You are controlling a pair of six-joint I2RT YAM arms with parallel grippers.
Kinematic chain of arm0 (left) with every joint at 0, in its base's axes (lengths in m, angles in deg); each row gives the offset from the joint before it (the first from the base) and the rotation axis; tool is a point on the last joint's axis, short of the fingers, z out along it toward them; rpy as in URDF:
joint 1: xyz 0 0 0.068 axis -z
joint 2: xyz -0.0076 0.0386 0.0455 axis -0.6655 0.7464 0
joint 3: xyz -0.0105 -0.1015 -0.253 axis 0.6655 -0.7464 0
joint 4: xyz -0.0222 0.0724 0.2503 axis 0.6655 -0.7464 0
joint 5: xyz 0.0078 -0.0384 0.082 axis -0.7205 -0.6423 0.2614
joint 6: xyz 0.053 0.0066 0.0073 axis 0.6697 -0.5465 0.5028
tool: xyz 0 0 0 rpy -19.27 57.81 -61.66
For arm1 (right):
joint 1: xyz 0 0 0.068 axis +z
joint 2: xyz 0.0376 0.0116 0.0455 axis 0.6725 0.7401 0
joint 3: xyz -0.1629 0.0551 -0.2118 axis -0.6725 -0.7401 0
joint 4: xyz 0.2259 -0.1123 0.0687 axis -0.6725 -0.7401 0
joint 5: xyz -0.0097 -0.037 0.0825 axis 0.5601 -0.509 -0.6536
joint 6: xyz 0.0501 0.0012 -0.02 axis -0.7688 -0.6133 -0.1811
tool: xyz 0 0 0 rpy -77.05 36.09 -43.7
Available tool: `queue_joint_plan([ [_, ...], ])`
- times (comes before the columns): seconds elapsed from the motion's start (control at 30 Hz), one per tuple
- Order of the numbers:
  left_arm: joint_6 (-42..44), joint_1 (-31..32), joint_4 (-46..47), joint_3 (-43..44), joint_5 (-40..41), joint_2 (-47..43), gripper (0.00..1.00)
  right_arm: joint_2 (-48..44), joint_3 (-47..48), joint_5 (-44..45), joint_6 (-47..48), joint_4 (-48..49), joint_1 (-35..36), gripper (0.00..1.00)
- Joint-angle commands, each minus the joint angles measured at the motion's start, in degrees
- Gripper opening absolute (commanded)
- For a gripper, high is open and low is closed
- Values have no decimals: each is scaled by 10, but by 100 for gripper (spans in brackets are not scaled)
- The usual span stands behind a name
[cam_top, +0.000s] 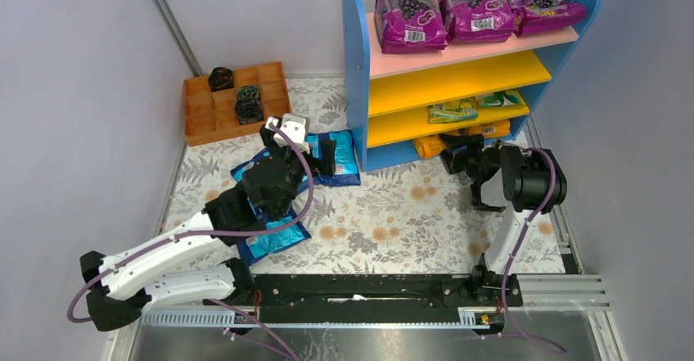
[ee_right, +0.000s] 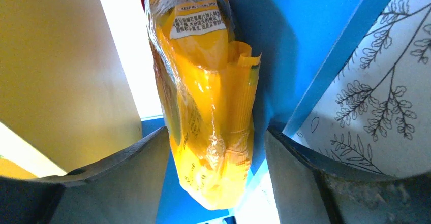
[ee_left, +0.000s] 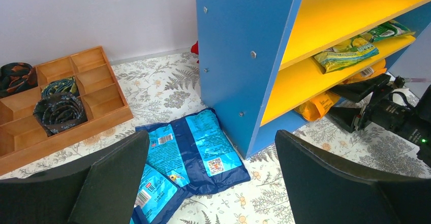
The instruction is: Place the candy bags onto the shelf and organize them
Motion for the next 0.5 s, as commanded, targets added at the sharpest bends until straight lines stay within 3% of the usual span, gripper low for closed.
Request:
queue_joint_plan([
  [0.0, 6, -4, 18, 18, -2, 6, 99, 3, -12, -15, 35, 26, 4, 74],
  [0.13, 9, -4, 18, 18, 8, 8, 99, 36, 0, -5, 23, 78, 7, 65],
  [0.3, 12, -8, 21, 17, 12, 11, 99, 53, -6, 52, -4, 118, 27, 39],
  [0.47, 14, -8, 20, 18, 14, 21, 99, 72, -33, 136, -37, 182, 51, 29],
])
